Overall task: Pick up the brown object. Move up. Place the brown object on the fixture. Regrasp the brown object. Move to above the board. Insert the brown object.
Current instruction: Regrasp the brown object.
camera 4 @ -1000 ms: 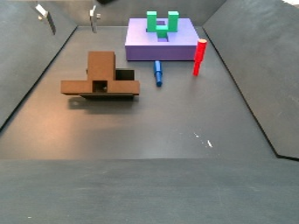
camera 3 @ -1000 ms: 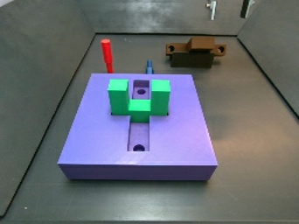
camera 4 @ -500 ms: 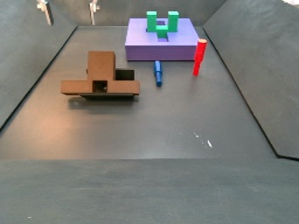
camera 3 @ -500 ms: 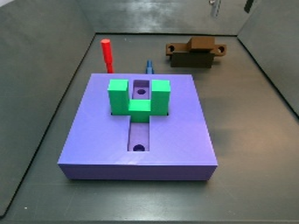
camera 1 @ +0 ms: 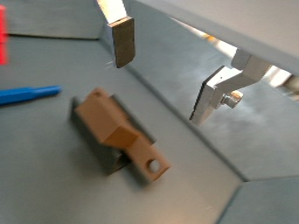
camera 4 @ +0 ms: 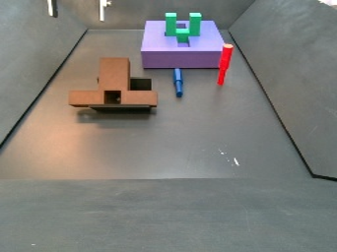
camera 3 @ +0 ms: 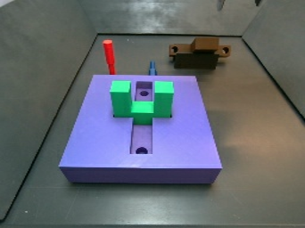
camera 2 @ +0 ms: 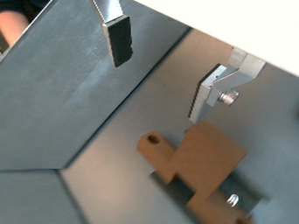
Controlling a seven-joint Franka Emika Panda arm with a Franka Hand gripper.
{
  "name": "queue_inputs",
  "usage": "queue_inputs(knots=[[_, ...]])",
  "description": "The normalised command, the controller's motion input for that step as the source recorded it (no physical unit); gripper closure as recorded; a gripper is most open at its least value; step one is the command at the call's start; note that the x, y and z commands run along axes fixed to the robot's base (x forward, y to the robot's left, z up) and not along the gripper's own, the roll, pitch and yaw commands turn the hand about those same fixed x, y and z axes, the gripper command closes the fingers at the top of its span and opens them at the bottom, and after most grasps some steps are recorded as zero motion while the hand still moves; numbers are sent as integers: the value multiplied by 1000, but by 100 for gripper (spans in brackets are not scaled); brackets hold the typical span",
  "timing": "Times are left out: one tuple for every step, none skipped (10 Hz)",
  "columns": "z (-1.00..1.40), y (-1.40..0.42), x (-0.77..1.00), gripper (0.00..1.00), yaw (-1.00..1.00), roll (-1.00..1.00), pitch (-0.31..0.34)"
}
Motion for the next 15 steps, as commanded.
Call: queue_inputs(knots=[[0, 0, 0, 0, -377, 623, 437], [0, 0, -203, 0, -74, 323, 97], [0, 0, -249, 0, -46, 234, 0], [0, 0, -20, 0, 0, 37, 0], [-31, 0, -3, 0, 0, 0, 0], [-329, 0, -131, 0, 0, -166, 0], [-443, 14, -369, 0, 60, -77, 0], [-463, 0, -326, 0, 94, 0, 0], [-406, 0, -234, 0, 40, -37, 0], [-400, 40, -269, 0, 63, 0, 0], [-340, 37, -326, 0, 80, 0, -26], [-286, 0, -20, 0, 31, 77, 0], [-291, 0, -23, 0, 23, 194, 0], [-337, 0, -57, 0, 46, 206, 0], [-331, 0, -89, 0, 109, 291, 0]])
